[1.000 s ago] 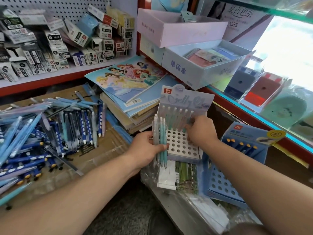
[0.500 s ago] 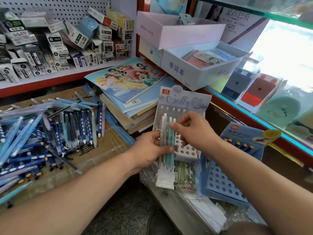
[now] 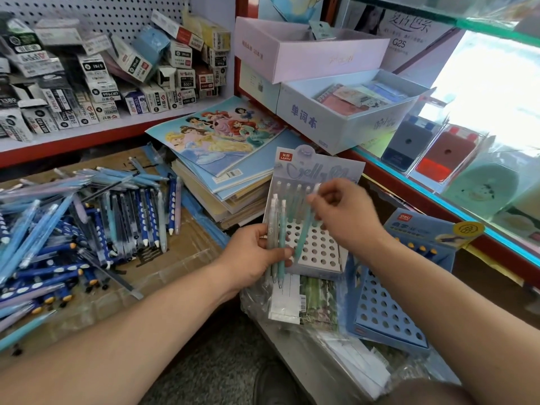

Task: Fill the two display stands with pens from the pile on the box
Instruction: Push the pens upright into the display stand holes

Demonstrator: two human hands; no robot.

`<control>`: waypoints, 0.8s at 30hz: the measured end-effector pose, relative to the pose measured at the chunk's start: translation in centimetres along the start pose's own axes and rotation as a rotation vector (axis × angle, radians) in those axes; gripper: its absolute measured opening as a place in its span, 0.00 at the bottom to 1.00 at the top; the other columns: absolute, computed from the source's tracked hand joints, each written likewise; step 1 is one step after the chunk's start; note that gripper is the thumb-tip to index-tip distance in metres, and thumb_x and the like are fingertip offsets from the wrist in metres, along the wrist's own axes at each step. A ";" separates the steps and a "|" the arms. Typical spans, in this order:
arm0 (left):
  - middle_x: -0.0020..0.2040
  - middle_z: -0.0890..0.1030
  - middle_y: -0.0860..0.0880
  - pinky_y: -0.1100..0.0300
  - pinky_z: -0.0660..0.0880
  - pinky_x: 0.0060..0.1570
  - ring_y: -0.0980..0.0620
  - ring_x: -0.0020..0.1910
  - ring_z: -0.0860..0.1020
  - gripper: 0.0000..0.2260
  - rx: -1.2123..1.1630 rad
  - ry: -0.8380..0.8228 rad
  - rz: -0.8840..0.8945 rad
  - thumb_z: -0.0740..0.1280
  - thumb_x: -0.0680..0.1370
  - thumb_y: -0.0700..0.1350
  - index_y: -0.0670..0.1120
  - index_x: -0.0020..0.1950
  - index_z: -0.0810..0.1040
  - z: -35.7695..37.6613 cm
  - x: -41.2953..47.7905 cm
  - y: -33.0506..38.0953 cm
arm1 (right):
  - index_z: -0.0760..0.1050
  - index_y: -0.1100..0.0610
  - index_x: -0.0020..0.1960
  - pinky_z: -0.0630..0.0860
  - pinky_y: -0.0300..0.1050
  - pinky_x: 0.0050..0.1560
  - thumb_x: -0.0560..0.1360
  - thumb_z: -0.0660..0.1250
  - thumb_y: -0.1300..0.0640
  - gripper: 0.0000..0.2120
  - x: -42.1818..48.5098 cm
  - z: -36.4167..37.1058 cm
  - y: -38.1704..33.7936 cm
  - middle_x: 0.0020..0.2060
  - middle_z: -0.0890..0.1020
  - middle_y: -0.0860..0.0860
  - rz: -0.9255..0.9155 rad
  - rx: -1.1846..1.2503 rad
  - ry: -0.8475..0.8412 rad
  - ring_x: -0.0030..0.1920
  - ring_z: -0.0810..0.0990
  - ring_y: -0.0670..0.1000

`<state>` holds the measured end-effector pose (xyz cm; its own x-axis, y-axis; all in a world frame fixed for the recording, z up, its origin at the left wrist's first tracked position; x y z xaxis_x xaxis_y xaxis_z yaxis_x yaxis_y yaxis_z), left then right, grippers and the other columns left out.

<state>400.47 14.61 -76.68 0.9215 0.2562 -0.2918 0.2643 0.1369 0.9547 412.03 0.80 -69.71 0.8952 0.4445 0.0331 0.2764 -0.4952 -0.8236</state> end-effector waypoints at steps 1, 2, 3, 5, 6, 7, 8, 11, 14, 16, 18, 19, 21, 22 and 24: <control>0.50 0.87 0.43 0.51 0.84 0.53 0.45 0.49 0.87 0.15 -0.004 0.024 -0.003 0.74 0.76 0.34 0.42 0.61 0.80 -0.2 0.1 0.0 | 0.75 0.49 0.53 0.80 0.40 0.40 0.80 0.70 0.53 0.04 0.2 -0.7 -0.2 0.45 0.81 0.47 -0.041 -0.017 0.115 0.43 0.81 0.45; 0.50 0.87 0.43 0.51 0.84 0.53 0.45 0.48 0.87 0.15 -0.007 0.043 -0.007 0.74 0.75 0.34 0.43 0.60 0.80 -0.3 0.1 0.0 | 0.74 0.49 0.52 0.79 0.39 0.42 0.80 0.69 0.53 0.04 0.4 -1.3 -0.3 0.44 0.80 0.46 -0.077 -0.040 0.212 0.44 0.80 0.44; 0.50 0.87 0.43 0.50 0.83 0.54 0.45 0.48 0.87 0.15 -0.012 0.055 -0.014 0.75 0.75 0.34 0.43 0.60 0.80 -0.4 0.1 -0.1 | 0.73 0.48 0.53 0.78 0.39 0.43 0.80 0.69 0.53 0.04 0.5 -1.7 -0.3 0.44 0.79 0.45 -0.105 -0.075 0.278 0.44 0.79 0.44; 0.51 0.87 0.43 0.48 0.83 0.55 0.44 0.48 0.87 0.16 -0.040 0.060 -0.032 0.74 0.75 0.33 0.43 0.61 0.80 -0.6 0.1 -0.3 | 0.74 0.49 0.54 0.78 0.41 0.46 0.80 0.69 0.54 0.05 0.7 -2.2 0.2 0.44 0.78 0.43 -0.127 -0.169 0.328 0.45 0.78 0.43; 0.52 0.87 0.42 0.48 0.83 0.54 0.44 0.49 0.87 0.16 -0.051 0.055 -0.041 0.74 0.75 0.33 0.42 0.61 0.80 -0.5 0.1 -0.4 | 0.75 0.50 0.54 0.78 0.42 0.47 0.80 0.69 0.54 0.05 0.9 -2.2 0.5 0.44 0.78 0.42 -0.125 -0.217 0.328 0.45 0.78 0.42; 0.52 0.87 0.42 0.49 0.83 0.54 0.44 0.49 0.87 0.16 -0.055 0.049 -0.048 0.74 0.75 0.32 0.42 0.61 0.80 -0.5 0.1 -0.5 | 0.75 0.50 0.54 0.78 0.42 0.46 0.80 0.69 0.54 0.05 1.0 -2.2 0.8 0.44 0.78 0.42 -0.116 -0.260 0.322 0.44 0.78 0.42; 0.53 0.87 0.42 0.50 0.83 0.54 0.44 0.49 0.87 0.16 -0.057 0.042 -0.052 0.73 0.75 0.32 0.42 0.61 0.80 -0.5 0.1 -0.6 | 0.75 0.50 0.54 0.77 0.42 0.45 0.80 0.70 0.55 0.04 1.2 -2.1 1.1 0.44 0.78 0.42 -0.105 -0.291 0.313 0.44 0.77 0.42; 0.52 0.87 0.41 0.48 0.83 0.56 0.44 0.50 0.87 0.15 -0.054 0.029 -0.058 0.73 0.76 0.32 0.41 0.61 0.79 -0.4 0.1 -0.7 | 0.74 0.50 0.53 0.77 0.41 0.43 0.81 0.69 0.55 0.04 1.7 -1.7 1.4 0.43 0.76 0.42 -0.060 -0.321 0.278 0.43 0.77 0.43; 0.52 0.87 0.42 0.48 0.82 0.57 0.45 0.50 0.87 0.16 -0.039 0.024 -0.061 0.74 0.76 0.33 0.42 0.62 0.79 -0.4 0.0 -0.8 | 0.74 0.51 0.54 0.79 0.43 0.46 0.81 0.69 0.55 0.04 1.9 -1.6 1.9 0.46 0.77 0.44 -0.032 -0.306 0.269 0.48 0.77 0.46; 0.51 0.87 0.43 0.48 0.82 0.57 0.46 0.50 0.87 0.15 -0.024 0.022 -0.057 0.74 0.76 0.33 0.43 0.61 0.79 -0.4 0.0 -0.8 | 0.73 0.50 0.54 0.74 0.36 0.41 0.81 0.68 0.55 0.05 2.0 -1.6 2.2 0.49 0.78 0.46 -0.014 -0.284 0.259 0.51 0.77 0.47; 0.51 0.87 0.44 0.49 0.83 0.56 0.47 0.49 0.87 0.15 -0.013 0.026 -0.055 0.74 0.76 0.33 0.43 0.61 0.79 -0.5 0.0 -0.8 | 0.72 0.49 0.53 0.69 0.33 0.38 0.81 0.68 0.56 0.06 2.1 -1.5 2.4 0.49 0.78 0.46 0.006 -0.264 0.246 0.52 0.77 0.46; 0.51 0.87 0.44 0.50 0.83 0.55 0.47 0.49 0.87 0.15 -0.010 0.029 -0.054 0.74 0.76 0.33 0.42 0.61 0.79 -0.6 0.0 -0.8 | 0.72 0.49 0.53 0.69 0.33 0.38 0.81 0.68 0.56 0.05 2.2 -1.5 2.4 0.49 0.77 0.45 0.009 -0.264 0.243 0.52 0.77 0.46; 0.51 0.87 0.44 0.53 0.84 0.53 0.47 0.48 0.87 0.15 -0.004 0.036 -0.049 0.74 0.76 0.33 0.42 0.61 0.80 -0.6 0.1 -0.8 | 0.73 0.50 0.53 0.70 0.33 0.38 0.81 0.68 0.56 0.04 2.3 -1.3 2.7 0.48 0.78 0.45 0.007 -0.277 0.233 0.51 0.78 0.46; 0.51 0.87 0.44 0.54 0.84 0.52 0.47 0.48 0.87 0.15 0.002 0.039 -0.043 0.74 0.76 0.33 0.42 0.61 0.80 -0.6 0.1 -0.8 | 0.73 0.51 0.53 0.70 0.34 0.38 0.81 0.68 0.57 0.04 2.3 -1.2 2.9 0.47 0.78 0.46 0.009 -0.292 0.226 0.50 0.78 0.47; 0.51 0.87 0.45 0.55 0.84 0.51 0.48 0.48 0.87 0.15 0.024 0.045 -0.032 0.74 0.76 0.33 0.43 0.61 0.80 -0.6 0.1 -0.8 | 0.74 0.53 0.53 0.73 0.39 0.39 0.81 0.67 0.57 0.03 2.5 -0.8 3.3 0.48 0.79 0.48 0.016 -0.355 0.216 0.49 0.78 0.49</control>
<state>400.19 15.08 -77.47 0.8989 0.2952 -0.3239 0.3006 0.1226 0.9458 415.41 -0.29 -71.87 0.9427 0.2864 0.1711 0.3313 -0.7440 -0.5803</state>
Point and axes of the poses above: each hand's wrist, its own x-axis towards the middle knuckle, its own z-axis out of the palm, y = z × x, the point moved 2 cm from there along x, towards the middle knuckle
